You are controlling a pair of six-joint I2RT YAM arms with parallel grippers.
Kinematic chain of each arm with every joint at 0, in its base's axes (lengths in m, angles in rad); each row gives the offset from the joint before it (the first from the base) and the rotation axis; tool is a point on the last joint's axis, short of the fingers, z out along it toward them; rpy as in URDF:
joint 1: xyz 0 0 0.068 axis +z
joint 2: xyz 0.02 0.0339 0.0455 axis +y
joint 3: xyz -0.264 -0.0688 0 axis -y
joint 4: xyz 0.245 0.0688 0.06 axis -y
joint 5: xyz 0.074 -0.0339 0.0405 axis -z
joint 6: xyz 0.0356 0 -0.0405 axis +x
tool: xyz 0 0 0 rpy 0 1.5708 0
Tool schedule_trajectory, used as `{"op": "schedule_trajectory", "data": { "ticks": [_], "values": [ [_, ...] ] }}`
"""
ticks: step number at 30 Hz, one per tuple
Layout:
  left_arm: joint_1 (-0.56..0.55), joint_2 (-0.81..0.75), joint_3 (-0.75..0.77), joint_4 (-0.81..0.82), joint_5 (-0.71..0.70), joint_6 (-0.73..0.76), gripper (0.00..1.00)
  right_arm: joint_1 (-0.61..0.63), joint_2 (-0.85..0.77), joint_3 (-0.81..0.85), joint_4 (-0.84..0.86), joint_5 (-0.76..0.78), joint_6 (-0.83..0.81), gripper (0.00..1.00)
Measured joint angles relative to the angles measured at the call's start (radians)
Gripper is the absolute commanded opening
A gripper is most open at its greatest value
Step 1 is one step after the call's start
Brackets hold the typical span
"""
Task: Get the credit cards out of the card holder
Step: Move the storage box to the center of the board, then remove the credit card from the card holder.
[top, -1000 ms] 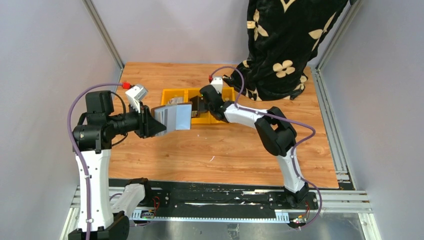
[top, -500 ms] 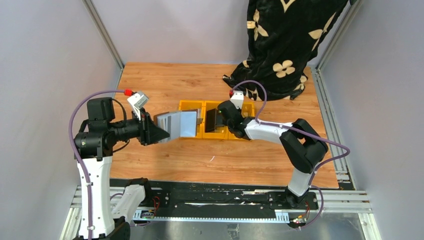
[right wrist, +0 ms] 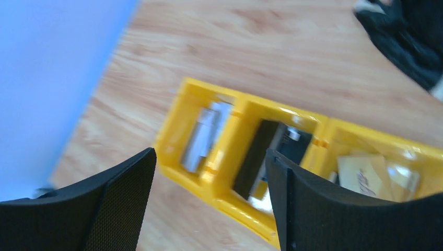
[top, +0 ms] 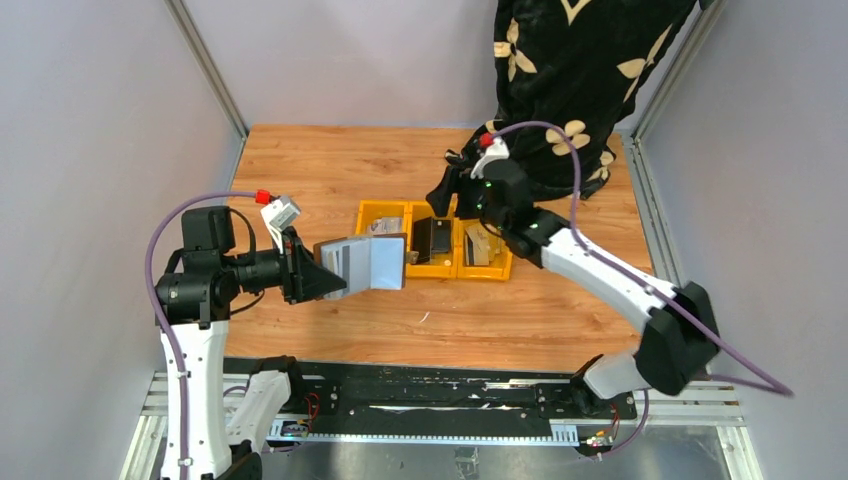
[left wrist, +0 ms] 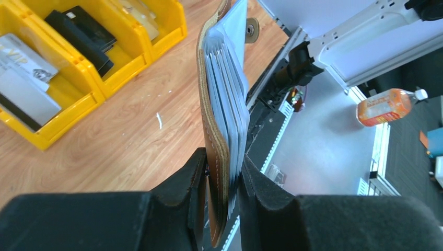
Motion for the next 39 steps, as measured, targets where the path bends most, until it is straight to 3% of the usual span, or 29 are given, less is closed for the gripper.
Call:
{"op": "schedule_trajectory", "data": {
  "ticks": [5, 10, 15, 24, 29, 32, 36, 39],
  "values": [
    [0.000, 0.002, -0.021, 0.001, 0.061, 0.008, 0.00, -0.045, -0.122, 0.077, 0.000, -0.265, 0.051, 0.81],
    [0.000, 0.003, -0.040, 0.000, 0.094, 0.011, 0.00, -0.056, -0.137, 0.137, 0.101, -0.561, 0.185, 0.81],
    [0.000, 0.003, -0.040, 0.001, 0.114, 0.011, 0.00, -0.024, -0.138, 0.137, 0.180, -0.729, 0.237, 0.82],
    [0.000, 0.004, -0.040, 0.001, 0.119, 0.011, 0.00, 0.134, -0.134, 0.167, 0.108, -0.884, 0.120, 0.82],
    [0.000, 0.011, -0.036, 0.001, 0.117, 0.010, 0.00, 0.167, -0.134, 0.167, 0.075, -0.890, 0.061, 0.46],
    [0.000, 0.016, -0.030, 0.002, 0.115, 0.010, 0.00, 0.186, -0.130, 0.166, 0.046, -0.879, 0.030, 0.38],
    [0.000, 0.017, -0.023, 0.003, 0.114, 0.010, 0.00, 0.202, -0.099, 0.166, 0.005, -0.854, 0.000, 0.38],
    [0.000, 0.016, -0.015, 0.003, 0.108, 0.009, 0.00, 0.209, -0.072, 0.166, -0.023, -0.835, -0.014, 0.53]
  ]
}}
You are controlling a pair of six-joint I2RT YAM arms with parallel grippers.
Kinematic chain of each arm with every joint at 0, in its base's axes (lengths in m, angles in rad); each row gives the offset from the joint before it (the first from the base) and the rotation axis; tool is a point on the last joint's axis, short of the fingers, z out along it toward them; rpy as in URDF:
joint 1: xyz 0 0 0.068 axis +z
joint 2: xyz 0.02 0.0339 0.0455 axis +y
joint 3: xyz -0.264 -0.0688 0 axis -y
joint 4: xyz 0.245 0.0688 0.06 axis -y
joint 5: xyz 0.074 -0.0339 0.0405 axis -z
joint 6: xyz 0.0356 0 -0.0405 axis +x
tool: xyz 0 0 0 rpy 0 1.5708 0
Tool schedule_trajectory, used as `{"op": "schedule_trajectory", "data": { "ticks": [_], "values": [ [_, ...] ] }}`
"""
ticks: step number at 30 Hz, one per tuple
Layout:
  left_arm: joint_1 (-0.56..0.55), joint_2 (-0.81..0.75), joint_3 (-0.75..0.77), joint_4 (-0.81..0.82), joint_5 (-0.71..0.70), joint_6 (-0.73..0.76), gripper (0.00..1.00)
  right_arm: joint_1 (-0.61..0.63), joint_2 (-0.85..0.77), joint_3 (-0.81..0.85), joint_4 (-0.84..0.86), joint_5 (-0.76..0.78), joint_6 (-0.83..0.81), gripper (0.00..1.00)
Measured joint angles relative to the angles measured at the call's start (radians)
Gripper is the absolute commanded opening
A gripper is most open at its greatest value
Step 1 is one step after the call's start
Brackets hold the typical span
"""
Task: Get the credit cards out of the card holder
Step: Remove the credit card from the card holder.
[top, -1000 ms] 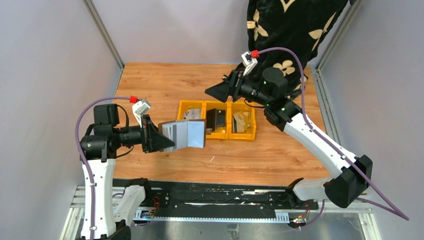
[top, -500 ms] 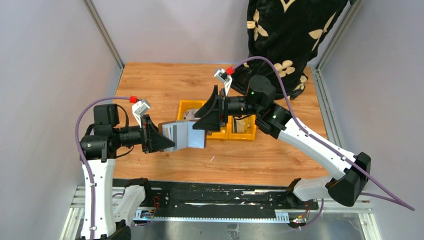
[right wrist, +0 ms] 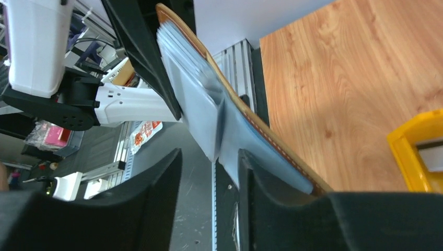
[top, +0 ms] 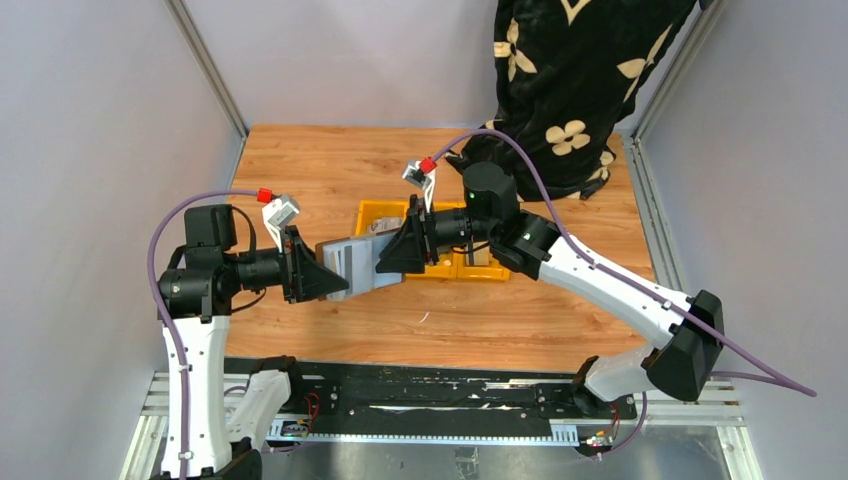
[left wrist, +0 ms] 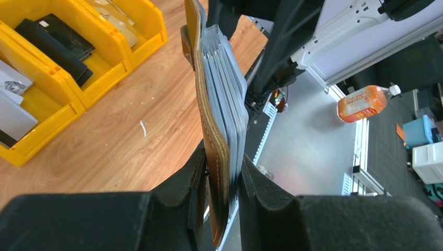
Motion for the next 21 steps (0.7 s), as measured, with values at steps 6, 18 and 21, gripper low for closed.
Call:
{"op": "schedule_trajectory", "data": {
  "ticks": [6, 18, 21],
  "values": [
    [0.001, -0.005, 0.002, 0.003, -0.024, -0.002, 0.00, 0.005, 0.007, 0.053, -0.149, 0.047, -0.113, 0.72],
    [0.001, -0.018, 0.002, 0.003, 0.001, -0.003, 0.00, 0.002, -0.039, 0.209, -0.284, 0.133, -0.352, 0.84],
    [0.001, -0.018, 0.002, 0.003, 0.006, -0.003, 0.00, 0.000, -0.023, 0.209, -0.284, 0.072, -0.364, 0.83]
  ]
}}
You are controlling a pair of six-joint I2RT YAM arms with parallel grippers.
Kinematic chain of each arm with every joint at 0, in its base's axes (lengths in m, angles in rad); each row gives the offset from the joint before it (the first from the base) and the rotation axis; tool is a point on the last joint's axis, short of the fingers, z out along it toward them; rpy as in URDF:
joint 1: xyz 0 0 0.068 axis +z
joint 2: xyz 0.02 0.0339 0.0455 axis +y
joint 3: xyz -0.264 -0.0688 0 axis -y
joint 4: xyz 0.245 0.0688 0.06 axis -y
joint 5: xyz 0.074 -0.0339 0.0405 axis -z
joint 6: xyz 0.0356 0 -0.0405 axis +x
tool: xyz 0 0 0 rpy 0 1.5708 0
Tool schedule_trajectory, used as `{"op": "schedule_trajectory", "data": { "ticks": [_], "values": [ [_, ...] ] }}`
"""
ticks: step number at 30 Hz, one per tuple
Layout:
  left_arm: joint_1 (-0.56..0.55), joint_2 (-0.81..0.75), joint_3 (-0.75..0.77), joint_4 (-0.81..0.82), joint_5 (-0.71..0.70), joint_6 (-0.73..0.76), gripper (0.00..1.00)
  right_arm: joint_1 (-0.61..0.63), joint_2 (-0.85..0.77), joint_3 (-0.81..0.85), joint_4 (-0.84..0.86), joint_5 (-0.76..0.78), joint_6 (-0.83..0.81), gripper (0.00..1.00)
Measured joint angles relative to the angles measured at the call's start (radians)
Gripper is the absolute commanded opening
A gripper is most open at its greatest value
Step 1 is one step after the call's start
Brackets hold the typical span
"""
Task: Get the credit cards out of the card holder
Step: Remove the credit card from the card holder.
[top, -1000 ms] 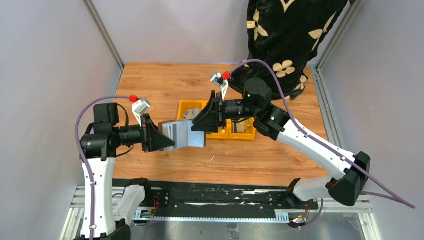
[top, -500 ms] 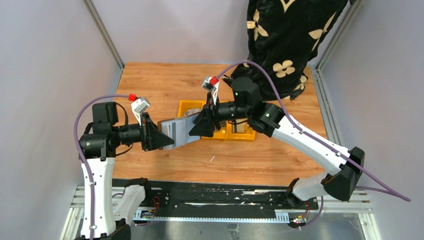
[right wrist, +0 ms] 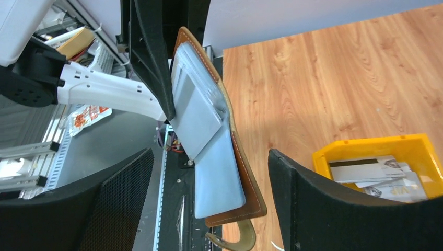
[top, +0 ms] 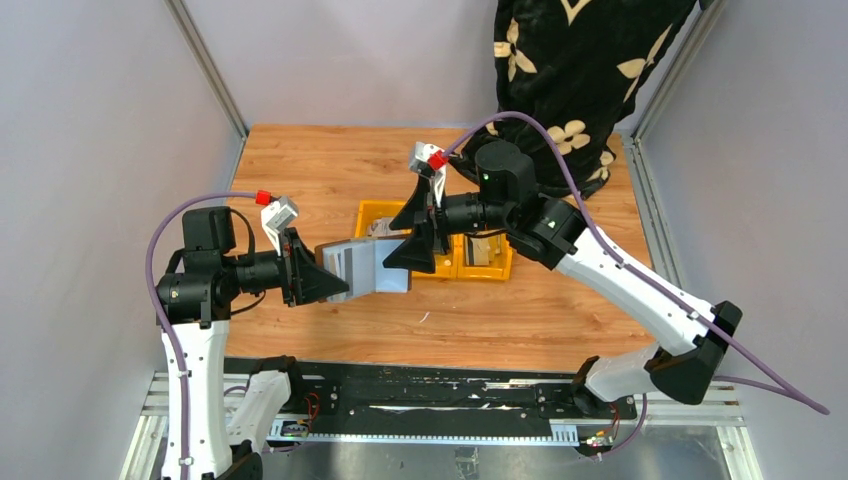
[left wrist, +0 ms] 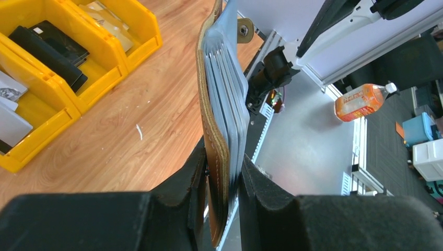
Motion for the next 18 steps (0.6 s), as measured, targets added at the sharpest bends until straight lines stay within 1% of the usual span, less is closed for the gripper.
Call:
{"op": "schedule_trajectory", "data": {
  "ticks": [2, 4, 8, 10, 11, 12, 14, 15, 16, 18],
  "values": [
    [0.000, 0.000, 0.000, 0.000, 0.006, 0.000, 0.00, 0.000, 0.017, 0.000, 0.000, -0.040, -0.004, 0.76],
    [0.000, -0.001, 0.000, 0.000, 0.014, 0.000, 0.00, 0.000, 0.034, 0.000, 0.000, -0.064, -0.008, 0.64],
    [0.000, -0.005, 0.000, 0.000, 0.035, -0.001, 0.00, 0.000, 0.063, 0.001, 0.009, -0.112, 0.003, 0.25],
    [0.000, -0.005, 0.000, 0.000, 0.042, 0.000, 0.00, 0.000, 0.079, 0.003, 0.014, -0.138, 0.028, 0.10],
    [0.000, -0.005, 0.000, 0.000, 0.042, 0.000, 0.00, 0.000, 0.083, 0.004, 0.018, -0.146, 0.032, 0.09],
    [0.000, -0.005, 0.000, 0.000, 0.043, 0.000, 0.05, 0.000, 0.085, 0.004, 0.022, -0.153, 0.042, 0.08],
    [0.000, -0.005, 0.002, -0.001, 0.041, 0.000, 0.28, -0.001, 0.088, 0.001, 0.036, -0.160, 0.066, 0.06],
    [0.000, -0.005, 0.005, -0.001, 0.038, 0.001, 0.36, -0.002, 0.088, -0.005, 0.048, -0.162, 0.080, 0.03],
    [0.000, -0.005, 0.009, -0.002, 0.031, 0.001, 0.40, -0.003, 0.087, -0.019, 0.075, -0.163, 0.101, 0.00],
    [0.000, -0.003, 0.016, -0.002, 0.016, 0.003, 0.41, -0.005, 0.088, -0.054, 0.130, -0.164, 0.151, 0.00]
  ]
}}
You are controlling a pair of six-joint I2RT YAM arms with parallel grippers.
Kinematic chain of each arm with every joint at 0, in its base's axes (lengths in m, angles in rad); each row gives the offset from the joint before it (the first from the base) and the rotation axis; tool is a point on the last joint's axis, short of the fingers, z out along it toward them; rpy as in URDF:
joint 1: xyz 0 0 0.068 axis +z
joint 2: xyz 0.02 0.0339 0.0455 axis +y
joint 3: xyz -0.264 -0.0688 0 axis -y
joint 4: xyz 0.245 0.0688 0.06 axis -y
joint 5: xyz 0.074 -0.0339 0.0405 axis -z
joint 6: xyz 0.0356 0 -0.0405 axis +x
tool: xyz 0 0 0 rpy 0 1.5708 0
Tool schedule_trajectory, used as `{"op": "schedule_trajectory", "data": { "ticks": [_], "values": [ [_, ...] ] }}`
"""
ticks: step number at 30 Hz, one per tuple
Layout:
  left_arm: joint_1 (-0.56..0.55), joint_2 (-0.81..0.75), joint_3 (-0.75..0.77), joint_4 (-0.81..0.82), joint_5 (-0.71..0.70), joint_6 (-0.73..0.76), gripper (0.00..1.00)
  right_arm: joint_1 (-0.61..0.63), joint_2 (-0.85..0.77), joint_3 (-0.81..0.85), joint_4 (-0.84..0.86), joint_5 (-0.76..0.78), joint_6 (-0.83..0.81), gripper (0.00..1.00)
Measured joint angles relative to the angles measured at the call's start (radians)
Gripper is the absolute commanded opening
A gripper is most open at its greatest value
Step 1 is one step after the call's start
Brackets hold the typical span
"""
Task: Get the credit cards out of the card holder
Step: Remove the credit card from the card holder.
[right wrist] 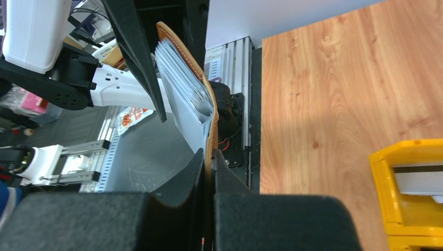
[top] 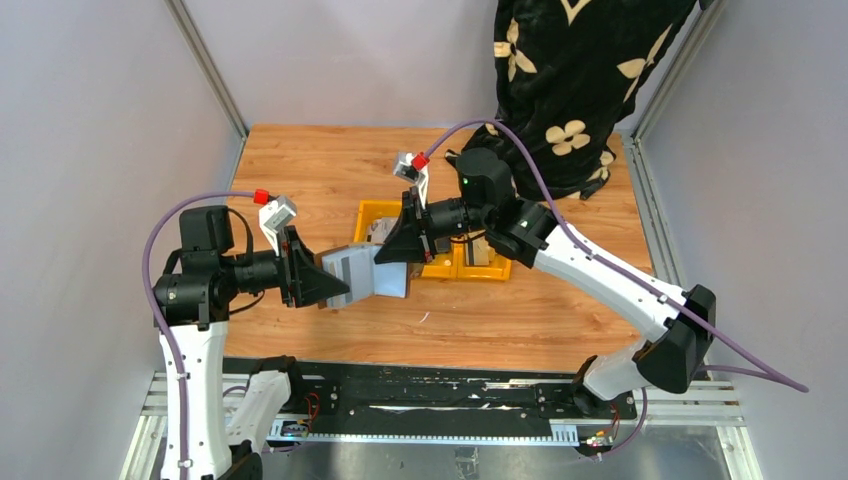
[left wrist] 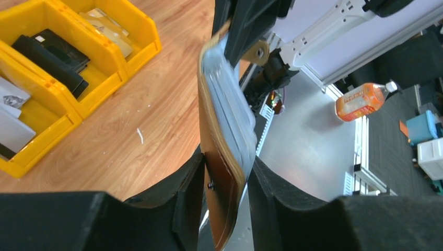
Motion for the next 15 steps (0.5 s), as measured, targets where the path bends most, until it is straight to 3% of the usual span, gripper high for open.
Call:
{"op": "schedule_trajectory", "data": {
  "ticks": [15],
  "values": [
    [0.000, -0.025, 0.006, 0.009, -0.015, 0.008, 0.40, -0.019, 0.020, -0.110, 0.196, -0.010, 0.196, 0.00]
  ]
}}
